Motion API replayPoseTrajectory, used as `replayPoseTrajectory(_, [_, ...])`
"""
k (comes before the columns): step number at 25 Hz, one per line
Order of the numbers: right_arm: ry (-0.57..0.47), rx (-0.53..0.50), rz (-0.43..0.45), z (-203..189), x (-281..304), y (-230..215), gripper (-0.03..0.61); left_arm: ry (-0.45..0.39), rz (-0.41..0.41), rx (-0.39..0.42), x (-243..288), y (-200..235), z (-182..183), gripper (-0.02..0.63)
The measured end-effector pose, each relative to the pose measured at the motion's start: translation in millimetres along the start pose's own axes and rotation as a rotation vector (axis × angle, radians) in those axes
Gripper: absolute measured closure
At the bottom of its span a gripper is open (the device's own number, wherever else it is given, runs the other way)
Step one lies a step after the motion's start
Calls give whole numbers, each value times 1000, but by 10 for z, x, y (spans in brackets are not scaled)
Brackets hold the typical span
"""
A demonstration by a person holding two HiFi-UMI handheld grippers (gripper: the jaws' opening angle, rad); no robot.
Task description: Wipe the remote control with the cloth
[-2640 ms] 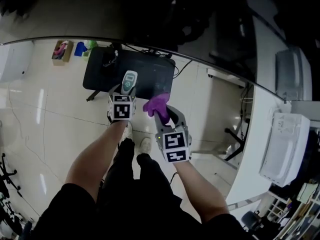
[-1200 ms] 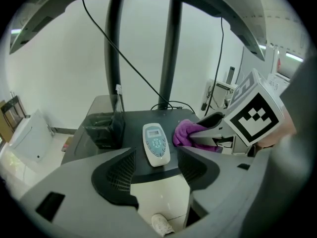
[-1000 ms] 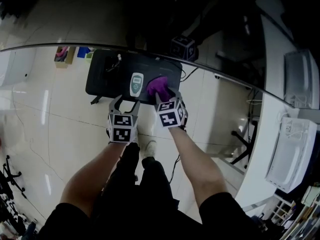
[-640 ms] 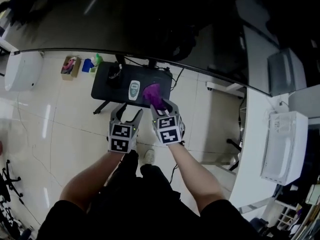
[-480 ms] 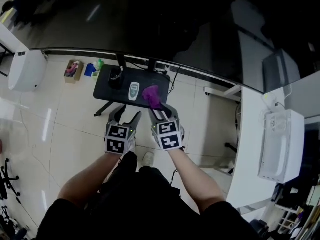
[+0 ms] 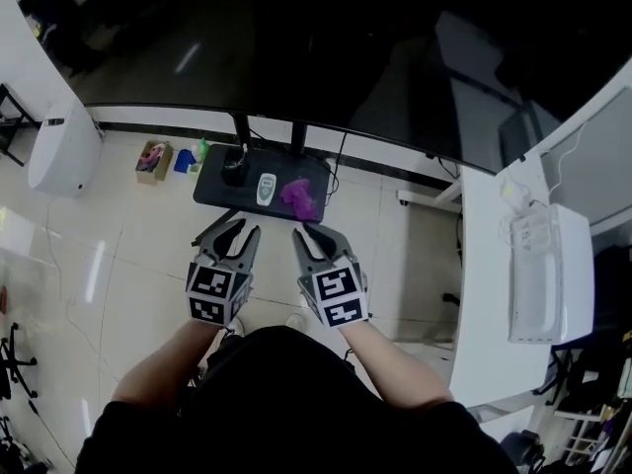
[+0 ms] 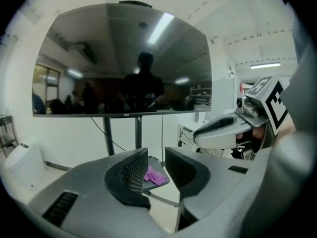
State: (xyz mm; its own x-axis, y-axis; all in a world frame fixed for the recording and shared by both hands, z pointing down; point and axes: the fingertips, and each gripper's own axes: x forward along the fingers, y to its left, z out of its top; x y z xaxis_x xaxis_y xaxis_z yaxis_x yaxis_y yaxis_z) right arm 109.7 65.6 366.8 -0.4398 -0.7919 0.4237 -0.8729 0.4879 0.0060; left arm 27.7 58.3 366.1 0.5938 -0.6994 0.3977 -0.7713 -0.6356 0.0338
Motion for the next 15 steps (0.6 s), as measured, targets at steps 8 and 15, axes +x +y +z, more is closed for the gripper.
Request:
replayPoseTrajectory(8, [-49,-26,-41,207,-152,332,546,-63,-52,80,-297,19,100,611])
replayPoseTrajectory(15, [-67,-28,-68,273,-224,472,561,-81,-87,106,-452,9,92,611])
